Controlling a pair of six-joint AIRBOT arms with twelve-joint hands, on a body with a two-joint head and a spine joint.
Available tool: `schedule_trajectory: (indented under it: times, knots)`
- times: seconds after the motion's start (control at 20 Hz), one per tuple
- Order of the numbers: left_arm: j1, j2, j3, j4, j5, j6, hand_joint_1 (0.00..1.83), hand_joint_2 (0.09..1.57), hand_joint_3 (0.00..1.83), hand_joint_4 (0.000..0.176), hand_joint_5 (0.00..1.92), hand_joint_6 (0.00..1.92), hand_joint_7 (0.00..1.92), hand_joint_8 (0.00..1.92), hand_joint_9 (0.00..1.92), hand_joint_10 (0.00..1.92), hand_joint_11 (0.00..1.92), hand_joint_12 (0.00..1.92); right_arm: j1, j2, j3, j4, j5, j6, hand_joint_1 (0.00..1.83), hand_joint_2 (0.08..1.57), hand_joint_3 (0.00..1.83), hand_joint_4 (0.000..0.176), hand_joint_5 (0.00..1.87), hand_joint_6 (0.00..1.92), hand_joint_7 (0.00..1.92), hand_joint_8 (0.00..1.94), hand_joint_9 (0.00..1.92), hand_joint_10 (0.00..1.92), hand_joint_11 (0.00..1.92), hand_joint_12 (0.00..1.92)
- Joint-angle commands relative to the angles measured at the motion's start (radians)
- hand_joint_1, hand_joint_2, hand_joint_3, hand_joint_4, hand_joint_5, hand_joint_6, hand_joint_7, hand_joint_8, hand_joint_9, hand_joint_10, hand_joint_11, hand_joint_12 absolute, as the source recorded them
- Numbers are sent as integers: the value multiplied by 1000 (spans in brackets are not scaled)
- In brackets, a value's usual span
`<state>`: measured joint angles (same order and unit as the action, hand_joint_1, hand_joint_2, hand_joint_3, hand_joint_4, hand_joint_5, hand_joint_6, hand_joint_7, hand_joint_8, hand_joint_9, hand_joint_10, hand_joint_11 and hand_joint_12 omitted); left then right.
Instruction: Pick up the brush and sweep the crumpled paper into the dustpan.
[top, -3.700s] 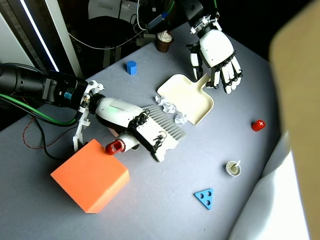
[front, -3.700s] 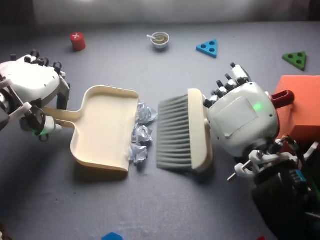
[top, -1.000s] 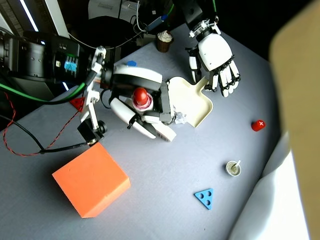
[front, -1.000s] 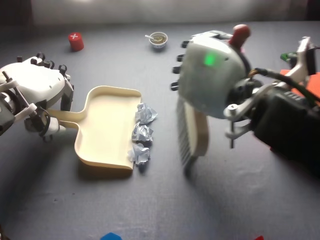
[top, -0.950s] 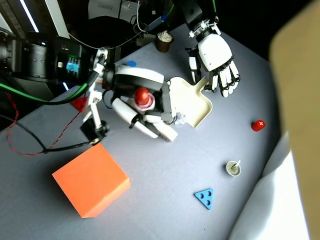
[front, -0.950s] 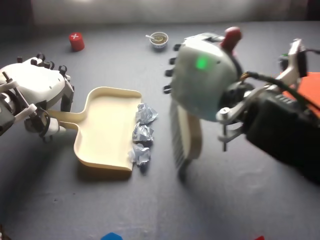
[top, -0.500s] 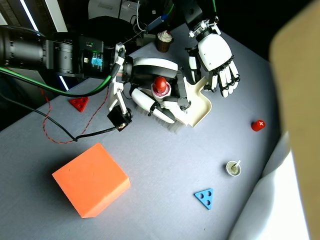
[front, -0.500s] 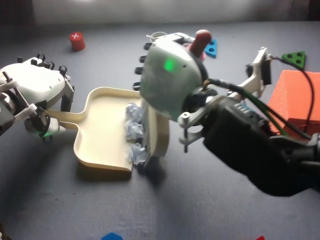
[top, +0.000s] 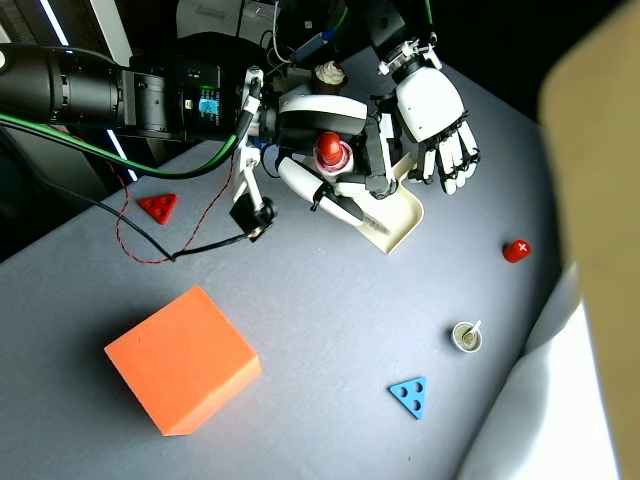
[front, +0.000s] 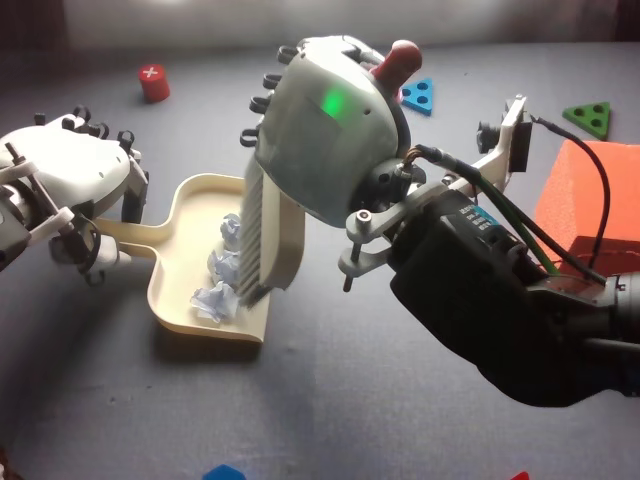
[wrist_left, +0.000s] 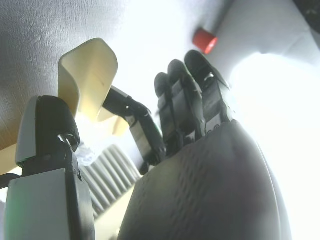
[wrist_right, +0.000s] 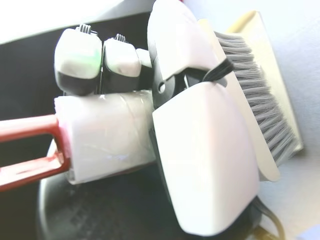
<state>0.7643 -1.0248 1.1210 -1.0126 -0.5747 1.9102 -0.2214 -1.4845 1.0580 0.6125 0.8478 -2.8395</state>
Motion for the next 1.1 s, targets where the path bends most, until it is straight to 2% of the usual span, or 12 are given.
schedule_trajectory:
  times: [0.0,0.05,0.3,0.4,0.45,0.55,0.65,0.7,0.85,0.9,0.95,1.05]
  knots:
    - [-12,0,4,30,-86,8,1029,1152,0,70,904,1102,360,3,304,4,0,748,9,17,-10,-69,103,-9,1490,1179,0,36,918,1921,1017,1941,1258,1921,1327,1921]
    - [-13,0,4,30,-86,8,1054,1153,0,11,904,1102,343,4,287,6,0,724,9,28,-14,-70,95,-9,1490,1182,0,38,907,1921,1013,1941,1252,1921,1322,1921]
    - [-15,0,3,29,-86,10,1033,1157,1,51,894,1117,329,1,259,2,0,654,9,74,-14,-74,-6,-58,1492,1185,2,34,882,1921,962,1941,1225,1921,1288,1921]
    - [-16,0,2,28,-85,11,1067,1141,0,2,930,1059,344,2,283,5,0,694,12,72,-3,-44,-57,-108,1491,1174,0,35,887,1921,966,1941,1224,1921,1289,1921]
    - [-16,0,2,27,-85,11,1030,1154,2,62,900,1106,347,1,284,3,0,699,13,68,0,-37,-62,-108,1495,1169,0,39,893,1921,971,1941,1234,1921,1309,1921]
    - [-16,0,3,26,-85,12,1028,1154,0,68,901,1105,358,3,284,1,0,704,13,55,3,-17,-61,-108,1483,1176,0,43,908,1921,984,1941,1253,1921,1322,1921]
    - [-16,0,4,26,-85,12,1059,1152,0,3,907,1097,331,2,257,2,0,659,10,38,9,-12,-58,-104,1478,1178,2,0,891,1921,1003,1941,1261,1921,1330,1921]
    - [-16,1,4,26,-86,14,1041,1149,0,47,911,1090,343,4,272,6,0,700,8,24,18,-13,-53,-102,1478,1180,2,0,897,1921,1012,1941,1258,1921,1318,1921]
    - [-16,4,4,26,-84,15,1042,1150,1,42,908,1095,353,2,279,2,0,680,7,-3,40,-43,-6,-20,1486,1176,0,33,902,1921,1014,1941,1250,1921,1318,1921]
    - [-16,5,4,26,-83,15,1015,1154,1,99,897,1110,358,2,288,3,0,715,7,-8,41,-52,10,16,1481,1184,3,45,897,1921,1015,1941,1250,1921,1322,1921]
    - [-16,6,4,26,-82,15,1015,1154,1,99,897,1110,358,2,288,3,0,715,7,-11,41,-60,28,52,1481,1184,3,45,897,1921,1015,1941,1250,1921,1322,1921]
    - [-16,6,4,26,-82,16,1059,1142,0,18,927,1064,351,4,289,1,0,714,7,-14,36,-93,78,126,1474,1183,2,55,895,1921,986,1941,1229,1921,1302,1921]
